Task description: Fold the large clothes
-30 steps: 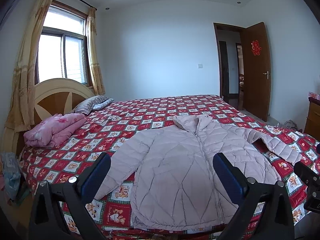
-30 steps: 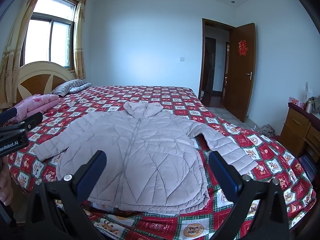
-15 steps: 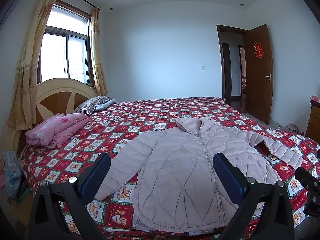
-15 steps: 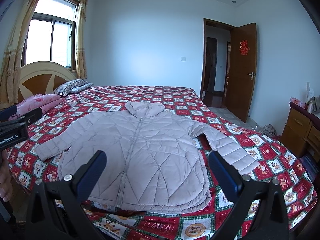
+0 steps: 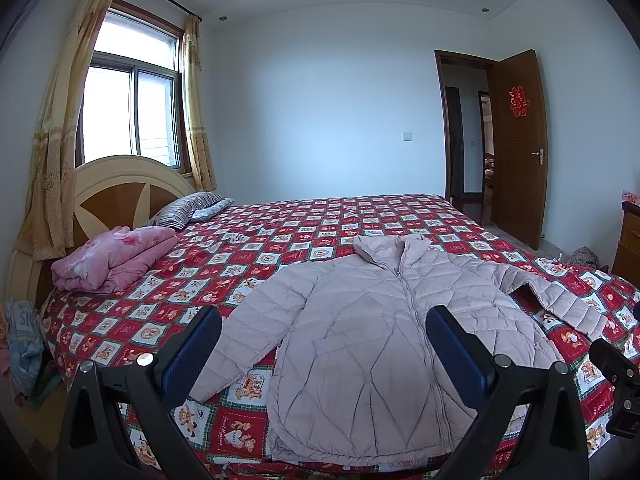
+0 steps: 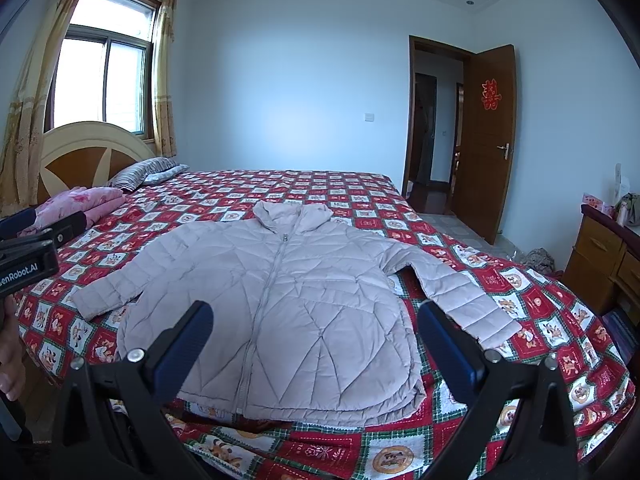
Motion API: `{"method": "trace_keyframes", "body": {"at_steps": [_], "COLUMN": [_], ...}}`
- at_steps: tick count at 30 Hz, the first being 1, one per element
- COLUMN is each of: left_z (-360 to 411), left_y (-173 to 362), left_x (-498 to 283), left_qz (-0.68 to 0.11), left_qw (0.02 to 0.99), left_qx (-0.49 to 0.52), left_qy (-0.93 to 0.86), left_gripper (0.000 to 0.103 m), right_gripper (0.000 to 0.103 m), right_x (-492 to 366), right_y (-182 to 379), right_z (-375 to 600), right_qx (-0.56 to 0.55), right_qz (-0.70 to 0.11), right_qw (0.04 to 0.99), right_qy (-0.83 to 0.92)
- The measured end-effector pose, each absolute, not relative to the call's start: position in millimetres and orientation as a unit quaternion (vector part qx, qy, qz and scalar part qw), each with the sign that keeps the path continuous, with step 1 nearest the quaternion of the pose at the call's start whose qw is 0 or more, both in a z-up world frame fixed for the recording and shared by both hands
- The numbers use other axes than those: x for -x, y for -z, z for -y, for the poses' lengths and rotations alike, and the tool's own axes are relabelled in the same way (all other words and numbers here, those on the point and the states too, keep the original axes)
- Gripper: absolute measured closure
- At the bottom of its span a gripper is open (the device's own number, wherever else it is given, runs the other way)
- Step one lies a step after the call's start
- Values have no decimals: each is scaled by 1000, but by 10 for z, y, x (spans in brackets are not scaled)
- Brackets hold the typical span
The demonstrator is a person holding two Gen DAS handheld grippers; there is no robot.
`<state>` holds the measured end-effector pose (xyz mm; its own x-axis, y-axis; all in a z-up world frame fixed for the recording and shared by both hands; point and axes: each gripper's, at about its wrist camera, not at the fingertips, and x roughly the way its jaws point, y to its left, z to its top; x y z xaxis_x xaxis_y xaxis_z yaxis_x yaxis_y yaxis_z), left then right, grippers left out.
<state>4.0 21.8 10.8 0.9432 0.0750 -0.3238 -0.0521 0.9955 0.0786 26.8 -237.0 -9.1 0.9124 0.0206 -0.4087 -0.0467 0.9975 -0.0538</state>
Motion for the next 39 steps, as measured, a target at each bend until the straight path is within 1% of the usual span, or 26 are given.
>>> {"method": "trace_keyframes", "body": {"at_steps": [22, 39], "left_z": [-261, -273], "left_y": [-121, -7], "left_x": [-50, -160], "left_qz": [-163, -171], "left_qw": [985, 984], "left_qx": [-29, -32], "left_qy": [-37, -35], "left_gripper": [1, 1], "right_gripper": [0, 0], "right_x": [-252, -403], "right_y": [97, 254], "right_z": [2313, 2419], "right_qx": [30, 11], "right_qz": [-211, -225], "right_qw": [977, 973], "right_qy": [-21, -41]}}
